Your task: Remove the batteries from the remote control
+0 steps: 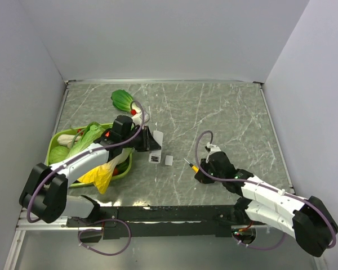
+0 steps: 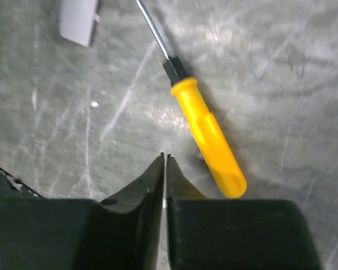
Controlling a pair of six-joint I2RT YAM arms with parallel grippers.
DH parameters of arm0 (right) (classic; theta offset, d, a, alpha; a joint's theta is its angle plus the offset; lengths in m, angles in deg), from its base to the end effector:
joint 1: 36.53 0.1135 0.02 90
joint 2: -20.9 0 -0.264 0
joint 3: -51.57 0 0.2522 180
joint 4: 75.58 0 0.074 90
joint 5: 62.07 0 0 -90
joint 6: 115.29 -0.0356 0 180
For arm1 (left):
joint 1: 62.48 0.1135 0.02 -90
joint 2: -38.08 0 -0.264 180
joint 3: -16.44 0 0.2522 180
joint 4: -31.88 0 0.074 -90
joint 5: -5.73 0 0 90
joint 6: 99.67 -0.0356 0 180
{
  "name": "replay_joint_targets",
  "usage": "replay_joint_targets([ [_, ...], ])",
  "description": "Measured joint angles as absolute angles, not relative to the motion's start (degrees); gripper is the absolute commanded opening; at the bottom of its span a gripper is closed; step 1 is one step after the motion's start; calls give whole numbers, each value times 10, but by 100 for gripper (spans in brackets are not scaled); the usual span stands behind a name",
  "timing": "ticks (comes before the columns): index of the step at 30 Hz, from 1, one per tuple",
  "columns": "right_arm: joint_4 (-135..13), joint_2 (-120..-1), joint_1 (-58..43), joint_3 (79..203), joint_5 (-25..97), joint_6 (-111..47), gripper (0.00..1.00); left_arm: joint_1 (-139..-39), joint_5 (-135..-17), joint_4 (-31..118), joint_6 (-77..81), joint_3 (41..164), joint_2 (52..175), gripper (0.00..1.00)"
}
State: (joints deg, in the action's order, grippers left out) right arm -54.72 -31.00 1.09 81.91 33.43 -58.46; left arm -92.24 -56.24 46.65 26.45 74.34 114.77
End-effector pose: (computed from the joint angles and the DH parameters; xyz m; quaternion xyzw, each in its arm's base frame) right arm 0.1345 0.1080 0.1548 -0.0548 0.9125 0.2692 0.3030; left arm 0.2398 -0.1564 0.2309 0.0669 0.8599 -0.4286 0.2690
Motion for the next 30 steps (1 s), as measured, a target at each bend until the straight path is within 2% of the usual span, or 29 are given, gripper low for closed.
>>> replay_joint_targets([
  [2,-521,-310,27,830,317,-578,39,-922,-569,474,264,749,1145,1],
  [4,-486,-309,36,857,299,-566,46,-922,-574,478,263,753,1140,1],
  [10,-419,-352,38,981,243,-512,56,-922,-595,494,259,755,1109,1],
  [13,-404,-412,37,1018,240,-495,57,-922,-604,503,259,755,1098,1],
  [19,-356,-461,37,1018,230,-482,64,-918,-607,531,256,759,1083,1],
  [22,-337,-501,37,1027,228,-481,65,-916,-607,538,255,759,1071,1],
  [30,-333,-584,28,1048,243,-481,56,-915,-606,543,255,763,1058,1],
])
